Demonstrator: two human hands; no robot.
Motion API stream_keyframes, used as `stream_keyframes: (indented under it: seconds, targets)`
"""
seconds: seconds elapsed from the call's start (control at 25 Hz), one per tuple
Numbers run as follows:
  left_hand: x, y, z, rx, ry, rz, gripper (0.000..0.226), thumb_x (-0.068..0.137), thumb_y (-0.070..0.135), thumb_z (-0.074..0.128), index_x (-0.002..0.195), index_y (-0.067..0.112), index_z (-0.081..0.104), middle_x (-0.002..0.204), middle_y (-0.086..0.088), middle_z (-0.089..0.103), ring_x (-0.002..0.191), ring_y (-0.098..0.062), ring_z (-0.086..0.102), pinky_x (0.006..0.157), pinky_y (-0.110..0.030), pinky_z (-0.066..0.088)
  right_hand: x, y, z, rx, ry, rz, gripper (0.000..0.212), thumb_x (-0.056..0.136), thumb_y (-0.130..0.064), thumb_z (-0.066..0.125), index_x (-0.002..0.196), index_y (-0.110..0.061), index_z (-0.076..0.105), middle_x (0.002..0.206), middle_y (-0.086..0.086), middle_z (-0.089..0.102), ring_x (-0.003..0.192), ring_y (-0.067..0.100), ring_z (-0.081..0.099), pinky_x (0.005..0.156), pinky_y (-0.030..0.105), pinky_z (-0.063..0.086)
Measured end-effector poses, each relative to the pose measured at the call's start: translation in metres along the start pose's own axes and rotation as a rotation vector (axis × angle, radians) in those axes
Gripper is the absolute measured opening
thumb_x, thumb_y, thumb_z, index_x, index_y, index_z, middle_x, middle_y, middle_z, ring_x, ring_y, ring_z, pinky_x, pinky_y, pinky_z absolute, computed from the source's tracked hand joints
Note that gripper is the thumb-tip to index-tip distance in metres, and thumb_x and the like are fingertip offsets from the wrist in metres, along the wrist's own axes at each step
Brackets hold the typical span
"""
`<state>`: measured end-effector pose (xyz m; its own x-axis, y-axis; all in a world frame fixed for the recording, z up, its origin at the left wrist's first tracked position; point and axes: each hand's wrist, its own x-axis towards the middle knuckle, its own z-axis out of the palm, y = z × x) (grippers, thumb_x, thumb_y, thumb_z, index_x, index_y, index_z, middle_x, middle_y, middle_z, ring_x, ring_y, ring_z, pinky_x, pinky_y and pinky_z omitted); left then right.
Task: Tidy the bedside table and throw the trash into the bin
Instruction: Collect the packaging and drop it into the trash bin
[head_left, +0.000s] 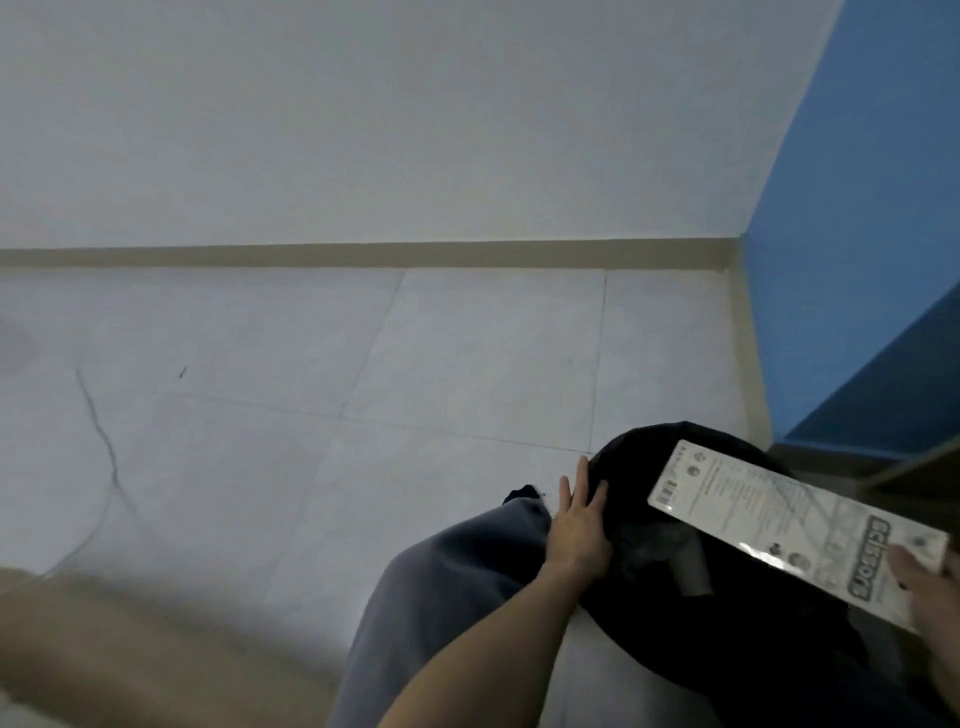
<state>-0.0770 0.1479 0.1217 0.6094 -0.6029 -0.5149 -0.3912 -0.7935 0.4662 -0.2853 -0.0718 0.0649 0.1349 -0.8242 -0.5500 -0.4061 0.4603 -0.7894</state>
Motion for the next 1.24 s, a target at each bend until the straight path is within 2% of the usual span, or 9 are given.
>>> stream_keyframes:
  seconds: [0.08, 0.16, 0.28, 0.36, 0.76, 0.92, 1.08, 1.16, 1.24]
  targets:
    - [0.004, -0.005, 0.004, -0.06, 0.007, 0.003, 0.074, 0.089, -0.01, 0.04, 0.152, 0.019, 0.015, 0.159, 0.006, -0.021, 0.148, -0.031, -0.008, 0.118, -0.037, 0.022, -0.042, -0.033, 0.017, -0.109, -0.026, 0.015, 0.01, 0.091, -0.021, 0.053, 0.092, -0.013, 0.06, 0.054, 0.002, 0.066, 0.059, 0.026, 0.063, 0.068, 0.034, 0.048]
    - [0.009, -0.008, 0.008, -0.091, 0.021, 0.011, 0.078, 0.086, -0.015, 0.039, 0.152, 0.019, 0.015, 0.159, 0.009, -0.021, 0.149, -0.028, -0.005, 0.117, -0.033, 0.025, -0.061, -0.039, 0.036, -0.156, -0.008, 0.052, 0.016, 0.093, -0.009, 0.049, 0.106, -0.006, 0.058, 0.065, 0.004, 0.065, 0.069, 0.026, 0.06, 0.068, 0.033, 0.042]
    - [0.011, -0.011, 0.012, -0.106, 0.027, 0.02, 0.083, 0.083, -0.019, 0.038, 0.153, 0.019, 0.013, 0.159, 0.011, -0.022, 0.149, -0.025, -0.004, 0.115, -0.03, 0.027, -0.059, -0.023, 0.057, -0.161, -0.024, 0.088, 0.025, 0.093, -0.007, 0.048, 0.114, 0.003, 0.055, 0.103, 0.023, 0.06, 0.085, 0.028, 0.053, 0.075, 0.038, 0.043]
    - [0.012, -0.012, 0.013, -0.109, 0.03, 0.017, 0.084, 0.082, -0.019, 0.039, 0.153, 0.019, 0.013, 0.159, 0.01, -0.022, 0.149, -0.024, -0.004, 0.116, -0.029, 0.026, -0.062, -0.015, 0.069, -0.165, -0.017, 0.089, 0.026, 0.091, -0.005, 0.049, 0.115, 0.004, 0.056, 0.112, 0.026, 0.061, 0.086, 0.027, 0.054, 0.08, 0.041, 0.045]
    - [0.012, -0.011, 0.013, -0.118, 0.054, 0.006, 0.086, 0.081, -0.02, 0.037, 0.153, 0.021, 0.013, 0.159, 0.01, -0.021, 0.149, -0.023, -0.006, 0.116, -0.028, 0.023, -0.064, -0.007, 0.081, -0.189, 0.007, 0.101, 0.024, 0.088, -0.006, 0.054, 0.11, 0.002, 0.06, 0.11, 0.025, 0.065, 0.098, 0.039, 0.062, 0.087, 0.048, 0.05]
    - [0.013, -0.009, 0.015, -0.116, 0.059, 0.003, 0.084, 0.082, -0.018, 0.038, 0.153, 0.021, 0.014, 0.159, 0.01, -0.022, 0.149, -0.023, -0.007, 0.117, -0.03, 0.019, -0.061, -0.005, 0.079, -0.206, 0.0, 0.13, 0.027, 0.089, -0.007, 0.053, 0.114, 0.003, 0.059, 0.112, 0.022, 0.064, 0.099, 0.038, 0.061, 0.083, 0.041, 0.049]
    - [0.015, -0.012, 0.015, -0.108, 0.063, 0.004, 0.081, 0.085, -0.012, 0.041, 0.152, 0.022, 0.014, 0.159, 0.008, -0.021, 0.149, -0.025, -0.007, 0.118, -0.032, 0.019, -0.074, -0.008, 0.077, -0.652, -0.184, 0.152, 0.058, 0.084, -0.019, 0.062, 0.13, 0.006, 0.037, 0.125, 0.023, 0.056, 0.11, 0.036, 0.056, 0.086, 0.034, 0.045]
    - [0.015, -0.01, 0.015, -0.108, 0.06, -0.011, 0.08, 0.084, -0.011, 0.042, 0.152, 0.022, 0.015, 0.159, 0.008, -0.021, 0.149, -0.026, -0.009, 0.119, -0.036, 0.02, -0.081, -0.012, 0.074, -0.87, -0.198, 0.074, 0.079, 0.083, -0.021, 0.063, 0.14, 0.007, 0.015, 0.132, 0.022, 0.05, 0.117, 0.035, 0.052, 0.087, 0.034, 0.044]
    - [0.016, -0.006, 0.015, -0.081, 0.079, -0.032, 0.08, 0.083, -0.009, 0.042, 0.152, 0.021, 0.017, 0.16, 0.004, -0.019, 0.149, -0.027, -0.011, 0.12, -0.041, 0.021, -0.084, -0.018, 0.07, -1.011, -0.137, -0.013, 0.078, 0.085, -0.025, 0.06, 0.141, 0.006, 0.016, 0.127, 0.019, 0.053, 0.112, 0.032, 0.056, 0.081, 0.032, 0.047]
